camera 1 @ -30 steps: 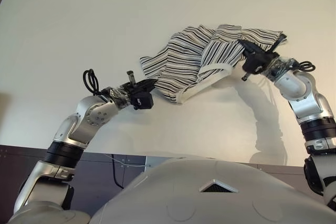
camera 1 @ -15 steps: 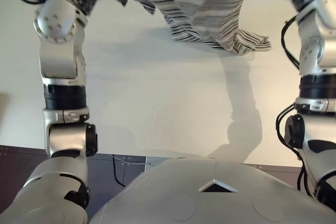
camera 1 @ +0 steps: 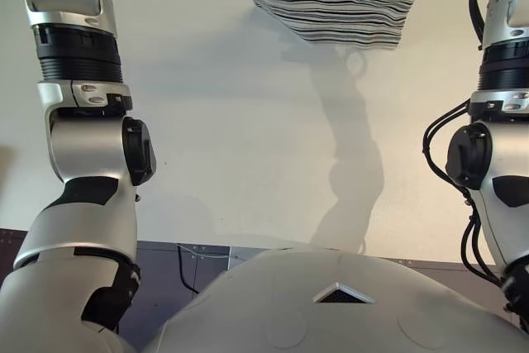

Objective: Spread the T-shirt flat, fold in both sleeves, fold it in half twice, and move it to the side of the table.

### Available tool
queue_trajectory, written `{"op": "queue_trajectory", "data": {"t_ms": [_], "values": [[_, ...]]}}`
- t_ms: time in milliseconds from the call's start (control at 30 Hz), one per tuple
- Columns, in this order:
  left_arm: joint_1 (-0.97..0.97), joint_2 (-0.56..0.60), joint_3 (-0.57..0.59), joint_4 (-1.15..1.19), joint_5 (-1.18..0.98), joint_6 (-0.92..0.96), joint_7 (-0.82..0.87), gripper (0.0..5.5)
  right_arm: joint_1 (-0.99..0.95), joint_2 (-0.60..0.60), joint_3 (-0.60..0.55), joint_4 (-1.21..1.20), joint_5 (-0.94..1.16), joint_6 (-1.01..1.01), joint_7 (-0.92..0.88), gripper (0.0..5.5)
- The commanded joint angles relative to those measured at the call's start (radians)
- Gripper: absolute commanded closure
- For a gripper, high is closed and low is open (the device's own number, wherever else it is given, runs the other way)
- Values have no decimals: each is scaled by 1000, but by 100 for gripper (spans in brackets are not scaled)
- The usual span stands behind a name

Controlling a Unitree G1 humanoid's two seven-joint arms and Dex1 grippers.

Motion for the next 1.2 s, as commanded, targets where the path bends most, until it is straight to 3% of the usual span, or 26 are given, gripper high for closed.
{"op": "queue_trajectory", "data": {"t_ms": [33, 167, 267, 367, 500, 633, 700, 800, 933, 1033, 1200], "values": [[11, -12, 9, -42, 0, -17, 12, 538, -10, 8, -9, -24, -15, -1, -27, 540], [155, -25, -32, -144, -20, 31, -78, 538, 51, 8, 40, -25, -18, 58, 64, 540], [371, -8, -36, -345, -153, 88, -237, 538, 189, -21, 90, -132, 69, 118, 285, 540], [523, 35, 11, -536, -309, 210, -357, 538, 316, -62, 67, -322, 250, 269, 487, 540], [686, 138, 120, -833, -601, 471, -469, 538, 477, -210, -96, -631, 646, 592, 709, 540], [942, 235, 275, -1109, -910, 690, -518, 538, 790, -424, -292, -878, 946, 836, 942, 540], [1132, 282, 313, -1194, -939, 733, -606, 538, 985, -503, -313, -954, 945, 885, 1053, 540], [1373, 318, 318, -1231, -905, 742, -735, 538, 1277, -575, -248, -1005, 786, 829, 1181, 540], [1574, 306, 286, -1230, -827, 705, -812, 538, 1447, -558, -188, -1015, 689, 771, 1218, 540], [1432, 233, 186, -1111, -683, 651, -677, 538, 1255, -430, -114, -939, 627, 751, 1024, 540], [851, 43, 84, -775, -433, 570, -297, 538, 576, -170, -17, -564, 417, 689, 580, 540]]}}
